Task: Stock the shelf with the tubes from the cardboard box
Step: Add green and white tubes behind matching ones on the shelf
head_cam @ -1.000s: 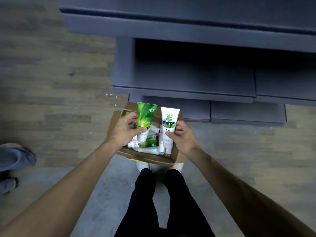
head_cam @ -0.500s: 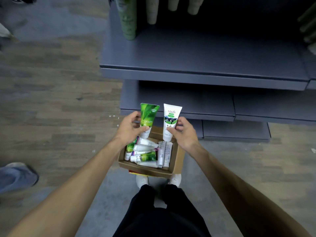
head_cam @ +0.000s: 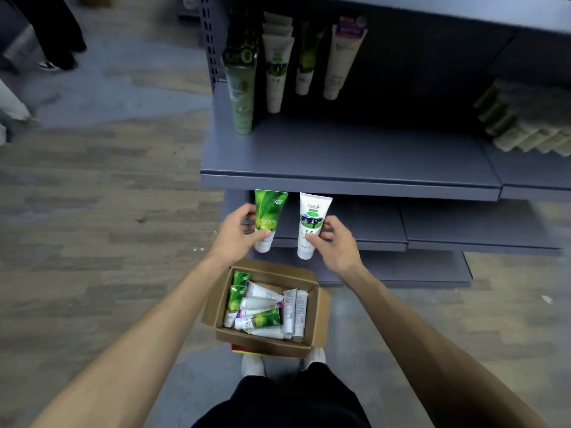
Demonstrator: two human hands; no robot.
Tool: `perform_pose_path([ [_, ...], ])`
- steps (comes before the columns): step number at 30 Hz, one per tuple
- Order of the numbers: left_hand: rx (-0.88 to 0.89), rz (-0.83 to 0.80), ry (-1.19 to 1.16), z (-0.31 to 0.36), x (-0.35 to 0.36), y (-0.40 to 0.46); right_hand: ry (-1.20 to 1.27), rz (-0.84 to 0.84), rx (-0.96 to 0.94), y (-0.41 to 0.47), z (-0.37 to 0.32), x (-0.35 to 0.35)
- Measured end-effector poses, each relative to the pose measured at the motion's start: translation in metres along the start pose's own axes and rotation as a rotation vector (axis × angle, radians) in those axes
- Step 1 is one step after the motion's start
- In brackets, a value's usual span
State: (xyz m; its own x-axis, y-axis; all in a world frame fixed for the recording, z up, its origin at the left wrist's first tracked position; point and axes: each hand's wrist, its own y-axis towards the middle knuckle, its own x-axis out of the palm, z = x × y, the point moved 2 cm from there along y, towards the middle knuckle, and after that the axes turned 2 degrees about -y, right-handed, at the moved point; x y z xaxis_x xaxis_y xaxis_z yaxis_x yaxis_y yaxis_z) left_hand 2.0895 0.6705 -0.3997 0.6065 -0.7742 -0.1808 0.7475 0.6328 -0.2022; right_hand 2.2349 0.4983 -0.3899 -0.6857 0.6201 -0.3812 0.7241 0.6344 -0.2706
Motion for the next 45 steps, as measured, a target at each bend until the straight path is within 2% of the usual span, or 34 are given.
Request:
perform_pose_path([
  [15, 0.295, 0.072, 0.072, 0.096, -0.022, 0.050, -0.021, 0.058, -0.232, 0.042, -0.089, -0.018],
  [23, 0.279, 0.202, 0.033, 0.106, -0.021, 0.062, 0.044, 0.016, -0.280, 0.074, -0.109, -0.025],
  [33, 0.256, 0.292, 0.024, 0.103, -0.040, 0.057, 0.024, -0.075, -0.240, 0.118, -0.122, -0.007],
  [45, 0.222, 0.371, -0.116, 0.101, -0.045, 0.048, -0.077, 0.030, -0.368, 0.168, -0.156, -0.002],
])
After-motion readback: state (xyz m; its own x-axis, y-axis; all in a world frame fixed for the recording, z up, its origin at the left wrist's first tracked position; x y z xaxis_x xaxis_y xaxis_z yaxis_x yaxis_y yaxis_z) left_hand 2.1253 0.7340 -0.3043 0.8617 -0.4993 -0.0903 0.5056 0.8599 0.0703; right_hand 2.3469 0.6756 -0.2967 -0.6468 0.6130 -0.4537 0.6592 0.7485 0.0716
